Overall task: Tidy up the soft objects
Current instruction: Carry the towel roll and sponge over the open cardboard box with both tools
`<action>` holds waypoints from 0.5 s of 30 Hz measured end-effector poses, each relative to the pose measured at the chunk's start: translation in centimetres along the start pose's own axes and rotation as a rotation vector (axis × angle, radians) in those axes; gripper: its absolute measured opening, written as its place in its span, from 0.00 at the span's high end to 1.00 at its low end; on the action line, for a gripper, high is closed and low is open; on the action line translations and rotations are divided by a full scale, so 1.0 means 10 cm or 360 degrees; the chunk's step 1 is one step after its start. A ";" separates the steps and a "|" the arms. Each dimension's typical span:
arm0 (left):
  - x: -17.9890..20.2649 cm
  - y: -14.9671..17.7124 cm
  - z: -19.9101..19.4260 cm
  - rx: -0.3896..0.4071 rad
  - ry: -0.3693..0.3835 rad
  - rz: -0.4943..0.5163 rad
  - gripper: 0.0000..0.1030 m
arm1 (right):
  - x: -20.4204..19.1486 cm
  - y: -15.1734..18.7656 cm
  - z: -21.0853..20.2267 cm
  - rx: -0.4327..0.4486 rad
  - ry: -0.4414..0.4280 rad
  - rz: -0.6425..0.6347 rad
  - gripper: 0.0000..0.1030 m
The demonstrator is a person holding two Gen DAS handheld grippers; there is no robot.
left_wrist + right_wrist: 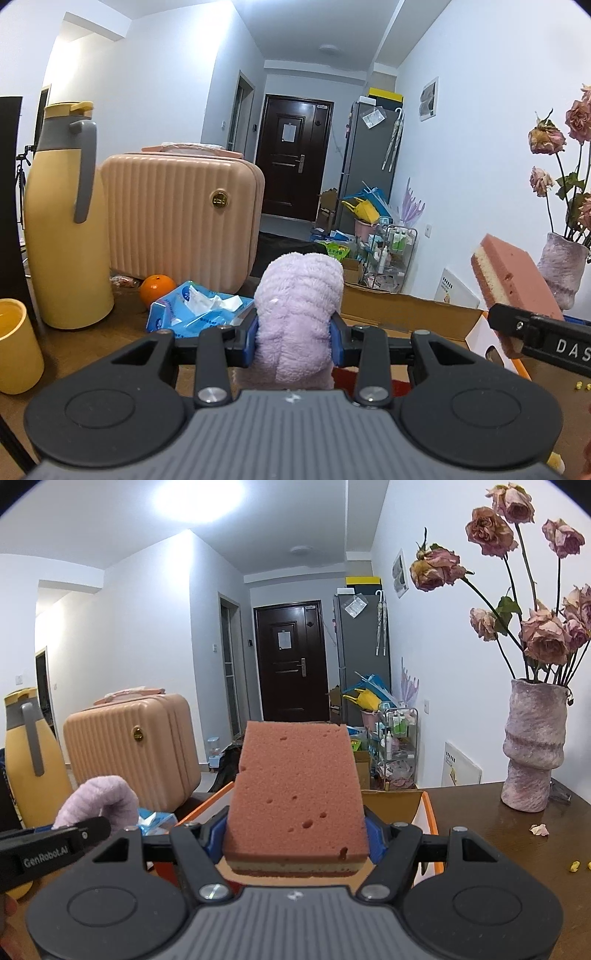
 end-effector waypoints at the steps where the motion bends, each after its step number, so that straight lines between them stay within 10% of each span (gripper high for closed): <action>1: 0.00 -0.01 0.04 -0.0003 -0.0002 -0.0002 0.64 | 0.01 -0.01 0.03 -0.0004 0.0000 0.0003 0.33; 15: 0.12 -0.12 0.59 -0.0036 0.0039 0.0019 0.64 | 0.07 -0.15 0.51 -0.0074 0.0059 -0.0017 0.33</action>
Point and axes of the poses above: each gripper's, at about its wrist camera, not at the fingertips, and z roughly the way its jaws point, x to its right, y to its underside, the point moved 2 cm from there along z, roughly the way its jaws point, and after that the axes turned 15 degrees about y, right-handed, at the moved point
